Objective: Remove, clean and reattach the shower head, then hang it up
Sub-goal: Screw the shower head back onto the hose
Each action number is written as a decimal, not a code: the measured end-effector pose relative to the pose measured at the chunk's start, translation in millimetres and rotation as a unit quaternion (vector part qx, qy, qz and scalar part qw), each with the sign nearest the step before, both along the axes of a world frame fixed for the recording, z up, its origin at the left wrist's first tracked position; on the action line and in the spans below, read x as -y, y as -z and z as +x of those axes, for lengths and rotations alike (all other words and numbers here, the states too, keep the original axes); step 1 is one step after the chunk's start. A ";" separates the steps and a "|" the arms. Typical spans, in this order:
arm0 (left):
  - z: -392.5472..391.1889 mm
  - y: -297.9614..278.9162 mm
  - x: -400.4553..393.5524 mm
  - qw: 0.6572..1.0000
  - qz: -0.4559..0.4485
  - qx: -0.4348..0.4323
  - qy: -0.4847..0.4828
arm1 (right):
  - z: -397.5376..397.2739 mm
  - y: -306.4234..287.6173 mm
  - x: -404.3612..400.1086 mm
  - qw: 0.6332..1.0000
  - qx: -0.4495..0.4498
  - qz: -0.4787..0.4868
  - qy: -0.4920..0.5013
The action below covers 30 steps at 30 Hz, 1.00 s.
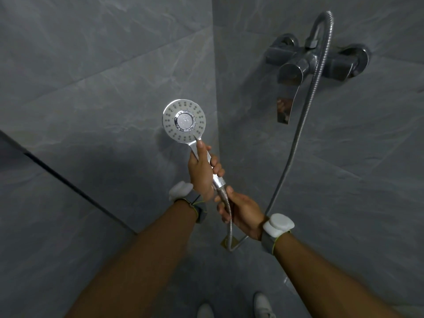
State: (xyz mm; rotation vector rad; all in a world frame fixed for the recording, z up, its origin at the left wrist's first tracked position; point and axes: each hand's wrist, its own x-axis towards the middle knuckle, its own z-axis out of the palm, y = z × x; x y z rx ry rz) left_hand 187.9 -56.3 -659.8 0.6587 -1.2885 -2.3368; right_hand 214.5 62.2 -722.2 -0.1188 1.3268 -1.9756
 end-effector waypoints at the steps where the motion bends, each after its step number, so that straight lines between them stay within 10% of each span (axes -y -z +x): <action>1: 0.7 -0.9 -0.9 1.000 0.001 0.002 0.003 | 0.0 -1.7 0.6 1.000 0.007 -0.004 0.002; 30: 4.1 0.6 -7.0 0.998 -0.042 0.009 0.036 | 8.5 -0.7 -5.6 0.999 -0.034 -0.022 0.025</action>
